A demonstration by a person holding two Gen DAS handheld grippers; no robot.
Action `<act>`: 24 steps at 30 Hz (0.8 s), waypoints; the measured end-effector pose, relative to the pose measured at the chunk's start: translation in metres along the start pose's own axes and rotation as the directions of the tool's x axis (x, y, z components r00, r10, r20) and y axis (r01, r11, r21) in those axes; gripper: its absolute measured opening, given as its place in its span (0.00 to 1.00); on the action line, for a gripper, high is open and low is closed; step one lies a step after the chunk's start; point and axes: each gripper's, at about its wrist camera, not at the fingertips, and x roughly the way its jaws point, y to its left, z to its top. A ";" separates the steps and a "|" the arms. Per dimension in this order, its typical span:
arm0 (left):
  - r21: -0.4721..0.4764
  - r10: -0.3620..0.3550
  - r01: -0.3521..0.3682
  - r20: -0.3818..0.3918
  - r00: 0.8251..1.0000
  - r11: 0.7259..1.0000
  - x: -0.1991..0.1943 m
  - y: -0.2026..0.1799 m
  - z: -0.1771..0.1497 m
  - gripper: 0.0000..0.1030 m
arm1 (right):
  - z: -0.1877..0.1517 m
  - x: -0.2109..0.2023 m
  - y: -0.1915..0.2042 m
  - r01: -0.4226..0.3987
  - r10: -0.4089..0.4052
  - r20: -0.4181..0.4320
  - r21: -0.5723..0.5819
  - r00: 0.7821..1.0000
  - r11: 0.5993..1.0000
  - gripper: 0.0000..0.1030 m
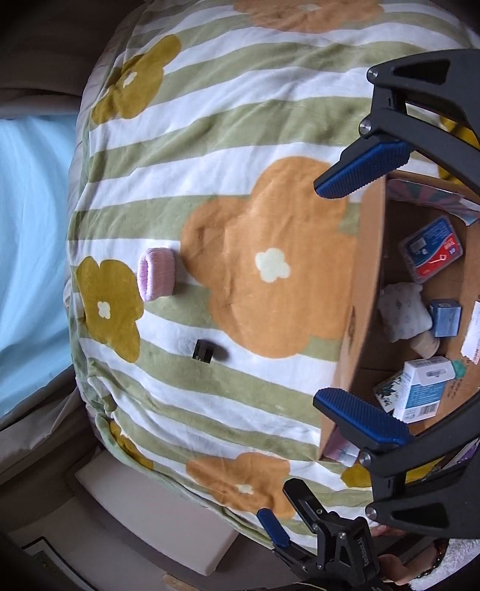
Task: Organize objects
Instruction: 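Move both tools back over the blanket toward the black cylinder and pink wristband, then grasp the black cylinder with the left tool while the right tool grasps the pink wristband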
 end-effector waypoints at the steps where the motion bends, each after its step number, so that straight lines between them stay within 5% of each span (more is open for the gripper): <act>1: 0.008 0.001 -0.001 0.003 1.000 1.000 0.003 0.002 0.006 1.00 | 0.007 0.002 0.002 0.008 -0.008 0.002 -0.005 1.000 1.000 0.99; 14: 0.118 -0.042 0.044 -0.023 0.999 0.992 0.091 0.019 0.068 1.00 | 0.106 0.057 0.001 0.126 -0.128 0.062 0.024 0.990 0.992 0.99; 24: 0.127 -0.095 0.112 -0.135 0.986 0.986 0.187 0.021 0.073 0.95 | 0.156 0.136 -0.006 0.166 -0.168 0.023 0.079 0.985 0.983 0.99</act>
